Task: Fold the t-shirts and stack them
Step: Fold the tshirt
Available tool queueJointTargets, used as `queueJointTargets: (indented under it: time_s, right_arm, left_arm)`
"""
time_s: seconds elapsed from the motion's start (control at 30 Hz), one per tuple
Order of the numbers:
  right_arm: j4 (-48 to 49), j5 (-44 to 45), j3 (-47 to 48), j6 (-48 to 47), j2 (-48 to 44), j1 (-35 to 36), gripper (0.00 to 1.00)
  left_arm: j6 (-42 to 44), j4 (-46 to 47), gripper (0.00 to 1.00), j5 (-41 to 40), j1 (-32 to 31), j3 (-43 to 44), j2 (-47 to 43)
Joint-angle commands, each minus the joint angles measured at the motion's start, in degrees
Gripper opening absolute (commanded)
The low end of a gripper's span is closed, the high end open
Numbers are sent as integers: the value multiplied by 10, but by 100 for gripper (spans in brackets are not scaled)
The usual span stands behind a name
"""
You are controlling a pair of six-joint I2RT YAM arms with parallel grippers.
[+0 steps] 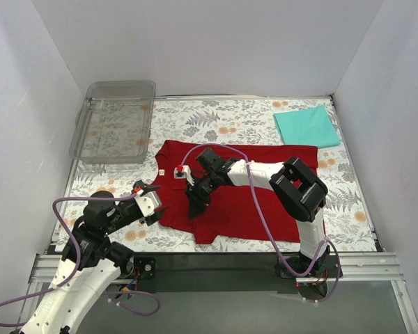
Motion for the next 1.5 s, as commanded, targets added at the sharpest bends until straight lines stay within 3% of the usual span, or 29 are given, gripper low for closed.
queueJointTargets:
  time_s: [0.0, 1.47]
  right_arm:
    - [-1, 11, 30, 10, 16, 6, 45]
    - [-35, 97, 60, -43, 19, 4, 41]
  left_arm:
    - [25, -32, 57, 9, -2, -8, -4]
    - [36, -49, 55, 34, -1, -18, 10]
